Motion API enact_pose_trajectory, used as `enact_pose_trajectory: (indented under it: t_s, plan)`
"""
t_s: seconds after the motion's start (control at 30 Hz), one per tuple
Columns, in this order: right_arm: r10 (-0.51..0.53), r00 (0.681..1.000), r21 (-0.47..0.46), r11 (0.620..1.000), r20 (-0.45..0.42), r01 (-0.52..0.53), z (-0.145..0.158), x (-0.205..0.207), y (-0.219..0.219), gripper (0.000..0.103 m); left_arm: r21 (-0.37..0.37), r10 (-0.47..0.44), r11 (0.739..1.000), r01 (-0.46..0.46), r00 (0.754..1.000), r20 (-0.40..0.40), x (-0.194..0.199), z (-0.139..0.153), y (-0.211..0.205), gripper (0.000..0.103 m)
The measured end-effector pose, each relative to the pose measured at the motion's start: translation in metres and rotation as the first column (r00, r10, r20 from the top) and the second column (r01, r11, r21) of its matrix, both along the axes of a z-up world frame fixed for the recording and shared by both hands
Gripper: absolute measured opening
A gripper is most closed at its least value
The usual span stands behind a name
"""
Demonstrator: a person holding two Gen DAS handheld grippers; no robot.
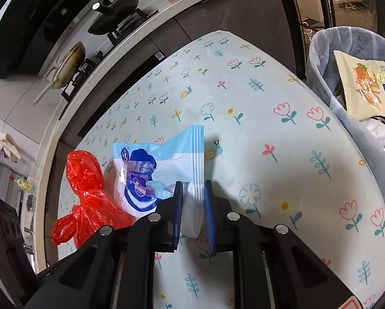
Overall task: Collect trash
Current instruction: 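Grasp the red plastic bag with the left gripper while the right gripper grasps the wet-wipes pack, then carry the red bag and wet-wipes pack over the trash bin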
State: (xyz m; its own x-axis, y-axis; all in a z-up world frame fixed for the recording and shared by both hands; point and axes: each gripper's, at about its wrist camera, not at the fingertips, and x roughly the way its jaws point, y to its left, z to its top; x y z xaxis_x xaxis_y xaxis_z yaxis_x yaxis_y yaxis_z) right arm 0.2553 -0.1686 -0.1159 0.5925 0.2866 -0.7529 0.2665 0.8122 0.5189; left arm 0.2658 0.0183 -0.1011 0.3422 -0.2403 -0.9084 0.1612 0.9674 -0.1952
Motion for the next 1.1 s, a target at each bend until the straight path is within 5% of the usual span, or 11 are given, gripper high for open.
enact_pose_trajectory:
  t_s: [0.7,1.1]
  plan:
    - [-0.139,0.973,-0.012,0.990,0.183,0.144,0.080,-0.075,-0.071,0.009,0.015,-0.121,0.993,0.120,0.989,0.083,-0.059,0.047,-0.052,0.035]
    - [-0.298,0.925,-0.008,0.951,0.238,0.309,0.099,-0.138,-0.158,0.009,0.052,-0.260,0.965,0.255,0.955,0.145,-0.088,0.072,-0.132,0.035]
